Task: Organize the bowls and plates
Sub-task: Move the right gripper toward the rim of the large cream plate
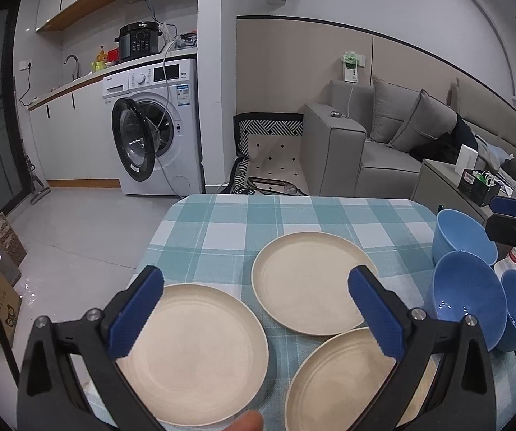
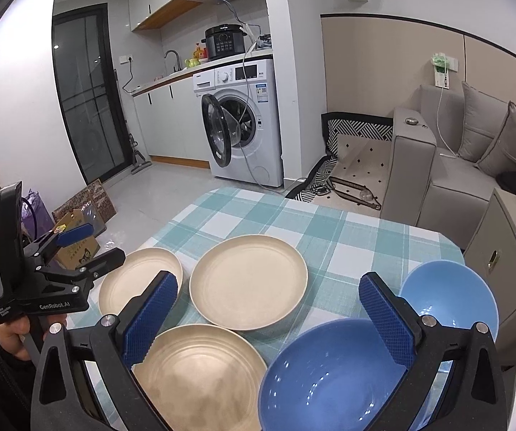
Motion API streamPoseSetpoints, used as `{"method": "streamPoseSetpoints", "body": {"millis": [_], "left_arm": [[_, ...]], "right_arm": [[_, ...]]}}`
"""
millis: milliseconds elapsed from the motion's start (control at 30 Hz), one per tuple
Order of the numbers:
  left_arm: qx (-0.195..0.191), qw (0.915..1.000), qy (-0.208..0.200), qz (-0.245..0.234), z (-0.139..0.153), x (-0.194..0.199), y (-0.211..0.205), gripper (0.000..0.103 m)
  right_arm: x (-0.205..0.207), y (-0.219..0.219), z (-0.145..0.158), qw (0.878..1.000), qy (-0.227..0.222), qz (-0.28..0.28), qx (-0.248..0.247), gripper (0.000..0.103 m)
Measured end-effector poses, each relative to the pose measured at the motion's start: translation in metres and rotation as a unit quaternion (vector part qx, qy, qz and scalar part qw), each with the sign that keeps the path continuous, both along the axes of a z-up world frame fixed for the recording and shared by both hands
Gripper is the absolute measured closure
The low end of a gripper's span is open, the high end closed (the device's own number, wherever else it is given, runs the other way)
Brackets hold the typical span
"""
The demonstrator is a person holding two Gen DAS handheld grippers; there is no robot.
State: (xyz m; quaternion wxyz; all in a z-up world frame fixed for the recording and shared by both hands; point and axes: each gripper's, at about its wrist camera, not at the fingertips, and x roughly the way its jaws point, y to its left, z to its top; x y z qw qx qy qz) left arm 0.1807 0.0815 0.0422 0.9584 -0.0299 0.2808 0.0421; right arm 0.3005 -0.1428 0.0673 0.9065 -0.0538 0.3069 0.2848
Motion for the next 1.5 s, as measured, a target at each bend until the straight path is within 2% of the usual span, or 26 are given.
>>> {"method": "streamPoseSetpoints", "body": {"millis": [367, 767, 1000, 1167, 1500], "left_arm": [[-0.004, 0.9996, 0.026, 0.005, -0.012, 0.029, 0.005, 0.000], [-0.008, 0.9984, 0.055, -0.010, -0.023, 0.058, 0.004, 0.000], [-0.006, 0.9968, 0.079, -0.011, -0.037, 0.072, 0.008, 0.000], [-0.018, 0.9945, 0.103, -0.012, -0.049, 0.083, 0.013, 0.000], [-0.020, 0.9918, 0.125, -0.019, -0.071, 0.100, 0.014, 0.000]], "right_arm": [[0.037, 0.010, -0.011, 1.000, 0.023, 0.004, -0.017, 0.000], [0.080, 0.022, -0.027, 0.995, 0.093, 0.021, -0.030, 0.000], [0.095, 0.035, -0.044, 0.993, 0.105, 0.018, -0.060, 0.000], [0.102, 0.046, -0.056, 0.989, 0.113, 0.023, -0.088, 0.000], [0.124, 0.059, -0.081, 0.981, 0.146, 0.019, -0.126, 0.000]]}}
